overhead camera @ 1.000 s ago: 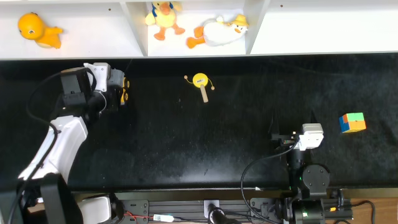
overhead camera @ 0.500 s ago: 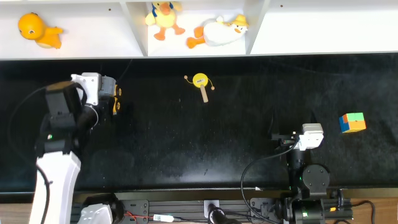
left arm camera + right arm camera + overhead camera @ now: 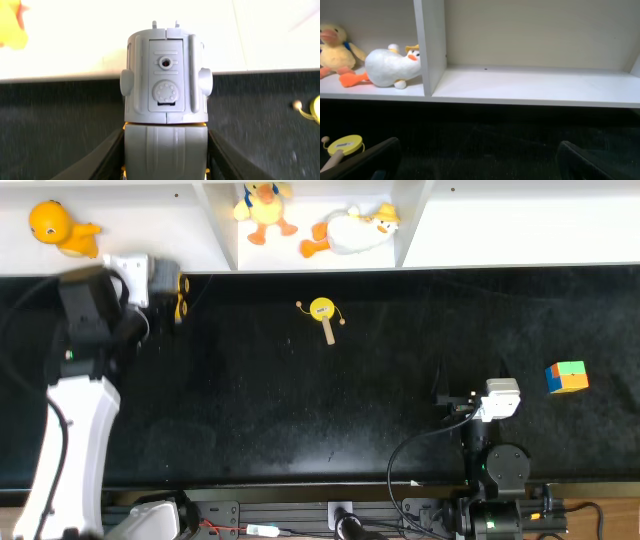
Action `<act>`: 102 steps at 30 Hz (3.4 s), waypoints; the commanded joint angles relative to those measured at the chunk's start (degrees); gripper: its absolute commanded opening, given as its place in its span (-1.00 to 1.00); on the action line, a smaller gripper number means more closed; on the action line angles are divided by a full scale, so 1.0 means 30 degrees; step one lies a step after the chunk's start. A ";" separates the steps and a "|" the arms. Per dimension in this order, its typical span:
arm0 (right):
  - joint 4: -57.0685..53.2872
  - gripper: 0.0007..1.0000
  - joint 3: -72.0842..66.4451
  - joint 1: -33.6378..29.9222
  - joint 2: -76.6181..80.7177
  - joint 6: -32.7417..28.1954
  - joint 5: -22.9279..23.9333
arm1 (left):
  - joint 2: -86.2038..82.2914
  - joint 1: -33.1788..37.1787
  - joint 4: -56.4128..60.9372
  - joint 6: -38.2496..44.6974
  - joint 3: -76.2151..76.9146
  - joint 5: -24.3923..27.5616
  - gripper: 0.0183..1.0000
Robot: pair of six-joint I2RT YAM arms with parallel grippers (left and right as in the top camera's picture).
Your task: Store Toys
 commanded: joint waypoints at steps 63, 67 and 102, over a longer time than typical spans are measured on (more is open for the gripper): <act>0.0080 0.99 -0.0262 -0.0080 -0.0109 0.0095 -0.0197 | -2.5405 -0.1056 0.7293 -0.0117 -1.9263 -0.3526 1.00; 0.0087 0.99 -0.0262 -0.0080 -0.0109 0.0095 -0.0197 | -2.5405 -0.1056 0.7293 -0.0117 -1.9263 -0.3526 0.99; -1.6990 0.99 1.6466 0.2339 1.5023 0.0095 -0.0714 | -2.5405 -0.1056 0.7300 -0.0117 -1.9263 -0.3526 1.00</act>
